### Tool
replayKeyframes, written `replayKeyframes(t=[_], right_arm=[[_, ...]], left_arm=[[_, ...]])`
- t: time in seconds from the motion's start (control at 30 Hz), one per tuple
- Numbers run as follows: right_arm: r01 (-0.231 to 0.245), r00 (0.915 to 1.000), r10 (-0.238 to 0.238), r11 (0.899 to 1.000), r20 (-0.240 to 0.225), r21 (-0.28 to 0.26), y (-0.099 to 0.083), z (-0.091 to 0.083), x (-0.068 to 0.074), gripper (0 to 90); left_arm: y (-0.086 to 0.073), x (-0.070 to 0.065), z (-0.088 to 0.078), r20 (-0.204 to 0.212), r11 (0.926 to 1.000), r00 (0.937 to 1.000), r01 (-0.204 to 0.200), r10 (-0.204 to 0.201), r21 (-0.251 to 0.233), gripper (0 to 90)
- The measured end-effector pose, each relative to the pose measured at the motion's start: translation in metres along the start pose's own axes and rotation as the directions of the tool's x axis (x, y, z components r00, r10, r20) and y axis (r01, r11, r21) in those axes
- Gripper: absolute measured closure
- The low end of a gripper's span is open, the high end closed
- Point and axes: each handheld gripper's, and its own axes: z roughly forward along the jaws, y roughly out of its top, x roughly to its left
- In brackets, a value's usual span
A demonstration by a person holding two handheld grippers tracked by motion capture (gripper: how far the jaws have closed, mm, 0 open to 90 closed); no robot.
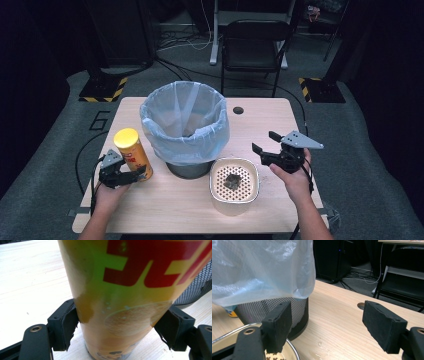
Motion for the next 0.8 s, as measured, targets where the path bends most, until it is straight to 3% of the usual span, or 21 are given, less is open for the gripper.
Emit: replayKeyframes(t=[0.3, 0.4, 0.57, 0.8], right_arm=[[-0.003, 0.9998, 0.003, 1.000, 0.020, 0.000, -0.017, -0.008, -0.003, 24.4], [-0.006, 0.9994, 0.006, 1.000, 0.033, 0.006, -0.024, -0.010, -0.004, 24.4], [0.004, 0.9989, -0.003, 1.000, 0.047, -0.019, -0.035, -0.012, -0.003, 25.6], [-0.018, 0.9982, 0.017, 1.000, 0.057, 0.006, -0.048, -0.011, -0.007, 25.6]], left_arm=[[0.014, 0.000, -0.017, 0.017, 0.9994, 0.9993, 0.032, -0.032, -0.010, 23.9], [0.021, -0.001, -0.025, 0.018, 0.9998, 0.9997, 0.019, -0.019, -0.004, 23.9], [0.031, 0.000, -0.037, 0.026, 0.9993, 0.9990, 0.036, -0.036, 0.009, 24.0], [0.049, 0.002, -0.059, 0.045, 0.9986, 0.9978, 0.049, -0.048, -0.020, 24.0]])
